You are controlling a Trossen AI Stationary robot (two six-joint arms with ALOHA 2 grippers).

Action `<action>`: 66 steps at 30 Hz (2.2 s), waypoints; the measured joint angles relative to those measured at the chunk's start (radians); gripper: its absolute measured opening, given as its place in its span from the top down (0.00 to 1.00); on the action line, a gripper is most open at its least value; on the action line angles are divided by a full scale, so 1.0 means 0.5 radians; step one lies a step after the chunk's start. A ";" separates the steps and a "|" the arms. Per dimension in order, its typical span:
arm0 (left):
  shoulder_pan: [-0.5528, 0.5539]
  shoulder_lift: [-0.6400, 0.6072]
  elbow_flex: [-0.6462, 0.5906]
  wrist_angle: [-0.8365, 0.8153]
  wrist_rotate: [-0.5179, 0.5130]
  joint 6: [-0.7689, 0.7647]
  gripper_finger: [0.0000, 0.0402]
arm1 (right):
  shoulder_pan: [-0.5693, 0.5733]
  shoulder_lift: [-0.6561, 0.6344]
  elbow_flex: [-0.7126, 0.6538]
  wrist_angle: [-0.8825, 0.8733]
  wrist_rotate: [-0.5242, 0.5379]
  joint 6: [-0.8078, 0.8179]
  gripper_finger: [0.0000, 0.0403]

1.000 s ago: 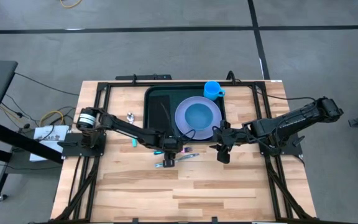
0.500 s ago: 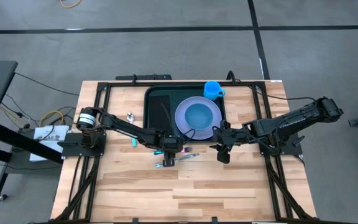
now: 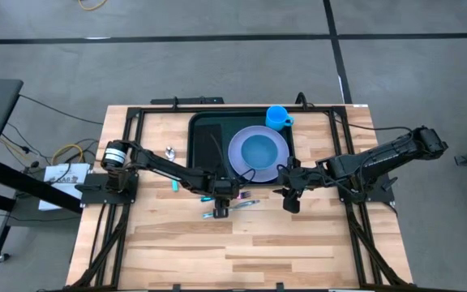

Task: Set up tray
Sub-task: Put the blue fork to the left of the black napkin

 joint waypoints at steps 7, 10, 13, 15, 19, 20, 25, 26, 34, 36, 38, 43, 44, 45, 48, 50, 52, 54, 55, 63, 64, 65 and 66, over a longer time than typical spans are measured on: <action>0.000 0.002 -0.001 -0.002 0.025 -0.031 0.70 | 0.000 0.000 0.000 -0.001 0.000 0.000 0.67; 0.001 0.003 -0.001 -0.001 0.041 -0.031 0.75 | 0.000 0.000 0.000 -0.001 0.000 0.000 0.67; 0.001 0.004 -0.002 0.004 0.044 -0.031 0.78 | 0.000 0.000 0.000 -0.001 0.000 0.000 0.67; 0.001 0.005 -0.002 0.008 0.047 -0.031 0.80 | 0.000 0.000 0.000 -0.001 0.000 0.000 0.67; 0.000 0.005 -0.003 0.013 0.048 -0.031 0.84 | 0.000 0.000 0.000 -0.001 0.000 0.000 0.67; 0.000 0.006 -0.004 0.017 0.048 -0.032 0.84 | 0.000 0.000 0.000 -0.001 0.000 0.000 0.67; 0.000 0.007 -0.005 0.028 0.046 -0.082 0.89 | 0.000 0.000 0.000 -0.001 0.000 0.000 0.67; 0.000 0.007 -0.005 0.029 0.044 -0.094 0.90 | 0.000 0.000 0.000 -0.001 0.000 0.000 0.67; 0.001 0.007 -0.005 0.035 0.039 -0.116 0.98 | 0.000 0.000 0.000 -0.001 0.000 0.000 0.67; 0.001 0.004 -0.006 0.035 0.039 -0.116 0.99 | 0.000 0.000 0.000 -0.001 0.000 0.000 0.67; 0.000 0.004 -0.006 0.038 0.030 -0.117 0.99 | 0.000 0.000 0.000 -0.001 0.000 0.000 0.67; 0.000 0.004 -0.006 0.038 0.015 -0.117 0.98 | 0.000 0.000 0.000 -0.001 0.000 0.000 0.67; 0.000 0.004 -0.006 0.038 0.013 -0.117 0.98 | 0.000 0.000 0.000 -0.001 0.000 0.000 0.67; 0.000 0.003 -0.006 0.038 0.012 -0.118 0.99 | 0.000 0.000 0.000 -0.001 0.000 0.000 0.67; 0.000 0.003 -0.006 0.038 0.011 -0.162 0.99 | 0.000 0.000 0.000 -0.001 0.000 0.000 0.67; 0.000 0.003 -0.006 0.038 0.010 -0.197 0.99 | 0.000 0.000 0.000 -0.001 0.000 -0.001 0.67; -0.004 0.001 -0.006 0.038 0.008 -0.214 0.99 | 0.000 0.000 0.000 -0.001 0.000 -0.001 0.67; -0.011 -0.011 -0.010 0.036 -0.007 -0.225 0.99 | 0.000 0.000 0.000 -0.001 0.000 -0.001 0.67; -0.016 -0.019 -0.011 0.035 -0.018 -0.236 0.99 | 0.000 0.000 0.000 -0.002 0.000 -0.001 0.67; -0.069 -0.190 -0.014 -0.019 -0.110 -0.391 1.00 | 0.000 0.000 0.000 -0.003 0.000 -0.001 0.67; -0.073 -0.209 -0.014 -0.032 -0.109 -0.409 1.00 | 0.000 0.000 0.000 -0.003 0.000 -0.001 0.67; -0.079 -0.231 -0.014 -0.046 -0.105 -0.431 1.00 | 0.000 0.000 0.000 -0.003 0.000 -0.001 0.67; -0.083 -0.255 -0.013 -0.054 -0.100 -0.456 1.00 | 0.000 0.000 0.000 -0.003 0.000 -0.001 0.67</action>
